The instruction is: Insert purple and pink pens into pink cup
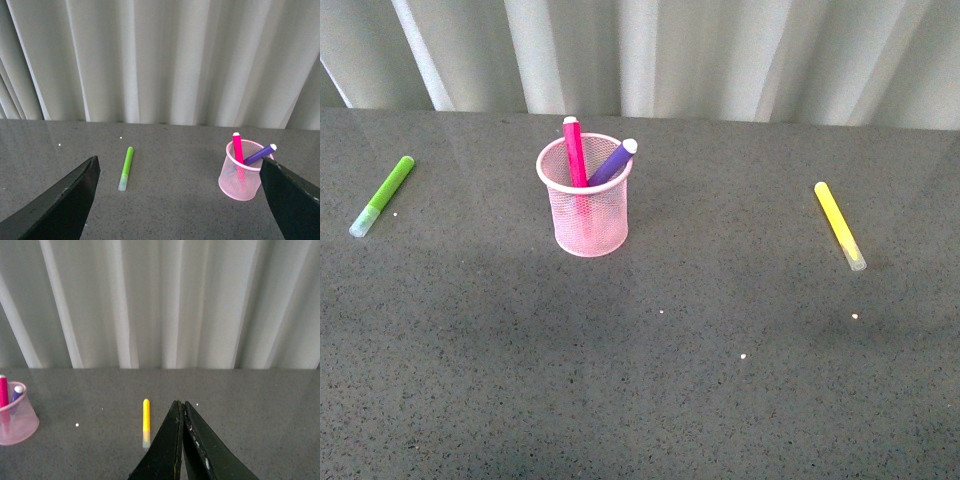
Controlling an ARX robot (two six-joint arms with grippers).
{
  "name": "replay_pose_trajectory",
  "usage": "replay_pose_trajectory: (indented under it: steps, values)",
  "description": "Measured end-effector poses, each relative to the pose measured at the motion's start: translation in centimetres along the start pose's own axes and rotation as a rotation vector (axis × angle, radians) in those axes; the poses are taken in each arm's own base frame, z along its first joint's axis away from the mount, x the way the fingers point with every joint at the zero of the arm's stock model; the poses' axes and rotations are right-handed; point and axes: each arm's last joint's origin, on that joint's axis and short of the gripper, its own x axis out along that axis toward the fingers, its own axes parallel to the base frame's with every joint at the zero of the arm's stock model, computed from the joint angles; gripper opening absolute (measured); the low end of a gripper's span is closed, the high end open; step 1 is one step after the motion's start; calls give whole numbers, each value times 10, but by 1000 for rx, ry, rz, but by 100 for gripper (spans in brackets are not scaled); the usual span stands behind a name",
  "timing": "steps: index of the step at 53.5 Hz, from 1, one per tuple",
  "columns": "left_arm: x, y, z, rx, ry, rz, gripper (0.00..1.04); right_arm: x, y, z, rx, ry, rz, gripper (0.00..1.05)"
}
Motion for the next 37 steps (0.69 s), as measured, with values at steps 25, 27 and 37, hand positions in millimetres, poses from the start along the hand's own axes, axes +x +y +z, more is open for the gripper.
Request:
replay_pose_trajectory:
  steps: [25, 27, 37]
  values:
    - [0, 0, 0, 0, -1, 0, 98, -3, 0, 2, 0, -30, -1, 46]
    - [0, 0, 0, 0, -1, 0, 98, -3, 0, 2, 0, -31, -1, 51]
    - [0, 0, 0, 0, -1, 0, 98, -3, 0, 2, 0, -30, -1, 81]
